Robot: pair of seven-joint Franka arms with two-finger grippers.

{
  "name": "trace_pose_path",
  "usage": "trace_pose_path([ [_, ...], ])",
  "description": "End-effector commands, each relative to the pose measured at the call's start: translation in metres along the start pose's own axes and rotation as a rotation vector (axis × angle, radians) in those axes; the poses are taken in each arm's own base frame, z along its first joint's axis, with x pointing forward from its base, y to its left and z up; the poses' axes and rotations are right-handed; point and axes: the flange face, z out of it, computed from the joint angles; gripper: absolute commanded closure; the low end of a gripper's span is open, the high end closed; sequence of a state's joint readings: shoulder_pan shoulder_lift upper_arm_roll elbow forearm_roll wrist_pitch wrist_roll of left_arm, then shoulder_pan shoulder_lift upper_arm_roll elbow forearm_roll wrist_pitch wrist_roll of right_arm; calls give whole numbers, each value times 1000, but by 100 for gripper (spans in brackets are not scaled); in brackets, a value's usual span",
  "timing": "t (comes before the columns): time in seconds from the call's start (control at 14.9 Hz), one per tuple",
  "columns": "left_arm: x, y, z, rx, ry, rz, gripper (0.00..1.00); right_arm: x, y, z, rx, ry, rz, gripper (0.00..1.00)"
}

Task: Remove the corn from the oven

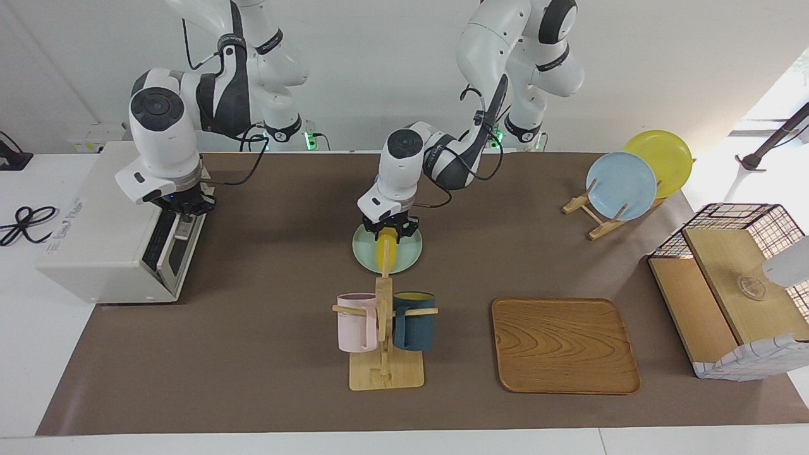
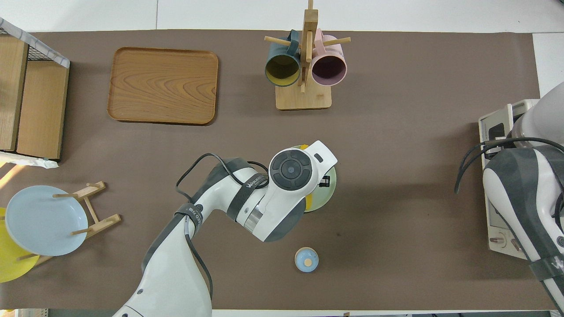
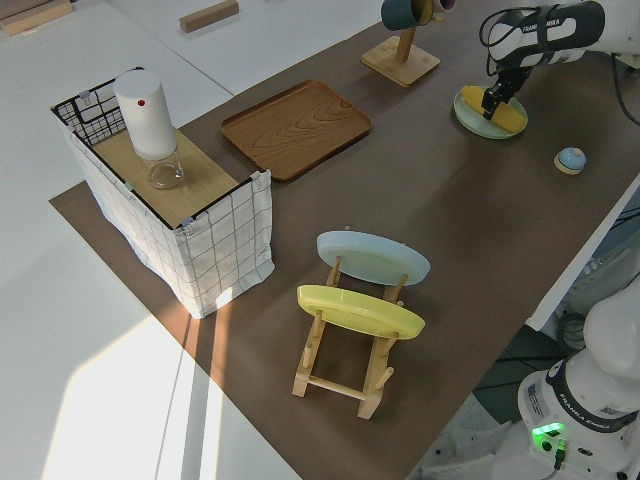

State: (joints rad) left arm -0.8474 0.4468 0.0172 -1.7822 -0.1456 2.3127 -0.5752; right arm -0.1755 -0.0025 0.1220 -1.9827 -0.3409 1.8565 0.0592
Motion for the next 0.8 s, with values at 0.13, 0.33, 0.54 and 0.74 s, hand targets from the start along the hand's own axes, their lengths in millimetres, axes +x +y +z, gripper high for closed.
trace_pose_path([
  [0.13,21,-45,-91,22,2,-69,100,-12,26,7,-18,-34,-69,100],
  [0.33,57,-132,-153,55,-7,-111,100,-20,24,-17,20,-20,-60,100],
  [0.54,100,-231,-181,87,4,-118,100,-19,21,-59,108,-25,-34,100],
  [0.74,124,-331,-187,94,34,-101,100,-16,0,-97,281,14,-22,83],
])
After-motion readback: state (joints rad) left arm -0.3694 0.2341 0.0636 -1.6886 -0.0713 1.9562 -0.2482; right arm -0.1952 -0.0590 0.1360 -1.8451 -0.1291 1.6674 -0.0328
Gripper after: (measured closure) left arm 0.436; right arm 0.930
